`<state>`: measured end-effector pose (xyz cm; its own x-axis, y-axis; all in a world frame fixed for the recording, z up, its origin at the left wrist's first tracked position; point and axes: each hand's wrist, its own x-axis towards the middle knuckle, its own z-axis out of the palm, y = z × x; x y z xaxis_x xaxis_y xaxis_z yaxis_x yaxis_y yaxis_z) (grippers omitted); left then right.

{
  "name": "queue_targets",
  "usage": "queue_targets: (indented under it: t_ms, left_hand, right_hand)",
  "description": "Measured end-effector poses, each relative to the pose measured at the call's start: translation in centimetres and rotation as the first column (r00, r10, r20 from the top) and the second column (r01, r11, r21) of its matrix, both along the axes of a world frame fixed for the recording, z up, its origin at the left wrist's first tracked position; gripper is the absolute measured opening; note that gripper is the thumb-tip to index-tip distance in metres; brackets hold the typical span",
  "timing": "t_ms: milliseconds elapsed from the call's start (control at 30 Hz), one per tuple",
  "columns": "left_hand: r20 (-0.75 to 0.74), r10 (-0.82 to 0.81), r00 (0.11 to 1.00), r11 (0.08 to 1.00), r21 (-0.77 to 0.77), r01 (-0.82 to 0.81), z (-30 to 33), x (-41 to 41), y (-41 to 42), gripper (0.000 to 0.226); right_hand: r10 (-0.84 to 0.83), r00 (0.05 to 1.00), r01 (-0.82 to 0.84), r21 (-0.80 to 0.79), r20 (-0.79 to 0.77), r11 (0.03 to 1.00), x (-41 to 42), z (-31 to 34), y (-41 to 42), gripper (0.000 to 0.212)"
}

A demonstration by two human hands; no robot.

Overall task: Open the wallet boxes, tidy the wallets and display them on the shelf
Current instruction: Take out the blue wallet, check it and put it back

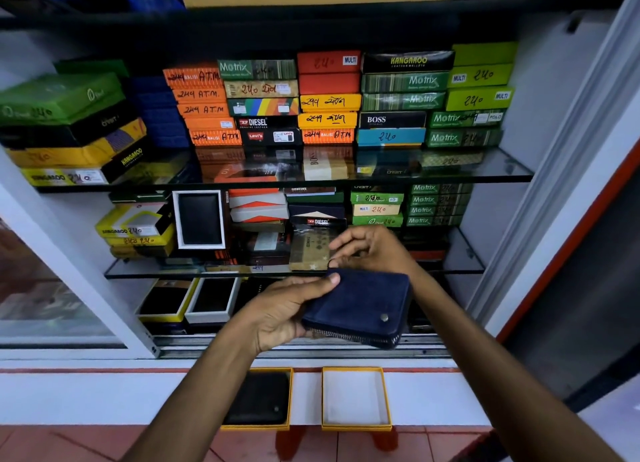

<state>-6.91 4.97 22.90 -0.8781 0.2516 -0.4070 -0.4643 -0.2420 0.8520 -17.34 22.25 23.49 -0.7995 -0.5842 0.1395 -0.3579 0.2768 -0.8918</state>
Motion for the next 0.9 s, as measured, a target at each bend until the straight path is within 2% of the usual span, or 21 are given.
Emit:
queue_targets:
  t_ms: [100, 167, 200, 267, 300, 367, 433, 533, 633, 700, 800, 900]
  left_hand:
    - [0.017, 0.117, 0.993, 0.992, -0.052, -0.116, -0.3, 0.2, -0.6, 0.034]
    - [0.022, 0.186, 0.982, 0.981, -0.053, -0.185, -0.5, 0.2, -1.2, 0.038]
    - [0.026, 0.213, 0.977, 0.976, -0.052, -0.211, -0.6, 0.3, -1.3, 0.039]
    - [0.03, 0.248, 0.968, 0.968, -0.043, -0.247, -0.5, 0.3, -1.4, 0.037]
    - [0.031, 0.258, 0.966, 0.966, -0.037, -0.256, -0.4, 0.2, -1.4, 0.036]
    - [0.027, 0.262, 0.965, 0.965, -0.036, -0.261, -0.1, 0.2, -1.5, 0.037]
    - [-0.003, 0.235, 0.972, 0.971, -0.042, -0.235, 0.0, -0.1, -1.6, 0.035]
    - [-0.116, 0.2, 0.973, 0.976, -0.059, -0.208, -0.1, -0.1, -1.6, 0.035]
    - [-0.357, 0.18, 0.917, 0.959, -0.144, -0.244, -0.4, 0.2, -2.2, 0.038]
    - [-0.523, 0.166, 0.836, 0.934, -0.189, -0.304, -1.2, 0.5, -2.6, 0.038]
    - [-0.719, 0.114, 0.685, 0.913, -0.196, -0.357, -3.0, 1.1, -2.5, 0.033]
    - [-0.841, 0.045, 0.539, 0.873, -0.229, -0.43, -4.7, 1.6, -2.2, 0.038]
  right_hand:
    - [-0.146, 0.976, 0.172, -0.163, 0.16, 0.972, 0.3, -1.3, 1.8, 0.02]
    - [-0.278, 0.933, 0.322, -0.184, 0.228, 0.929, 1.1, -1.9, 3.2, 0.004]
    - [-0.313, 0.912, 0.364, -0.173, 0.265, 0.915, 1.5, -2.0, 3.8, 0.02]
    - [-0.274, 0.872, 0.357, -0.143, 0.406, 0.923, 2.4, -2.2, 4.6, 0.053]
    - [-0.231, 0.85, 0.326, -0.129, 0.474, 0.937, 2.9, -2.0, 4.8, 0.061]
    - [-0.114, 0.832, 0.227, -0.145, 0.544, 0.963, 3.6, -2.2, 5.0, 0.063]
    - [-0.072, 0.838, 0.202, -0.185, 0.54, 0.962, 4.0, -2.1, 5.1, 0.055]
    - [-0.047, 0.875, 0.199, -0.269, 0.482, 0.943, 4.0, -1.6, 5.6, 0.042]
    - [-0.027, 0.951, 0.14, -0.352, 0.307, 0.925, 4.3, -1.5, 6.2, 0.023]
    - [-0.072, 0.992, 0.102, -0.321, 0.102, 0.942, 4.8, -1.9, 6.7, 0.03]
    - [-0.102, 0.99, 0.065, -0.322, -0.101, 0.944, 5.3, -3.6, 7.4, 0.041]
    - [-0.177, 0.95, 0.091, -0.313, -0.257, 0.945, 5.9, -5.8, 7.5, 0.029]
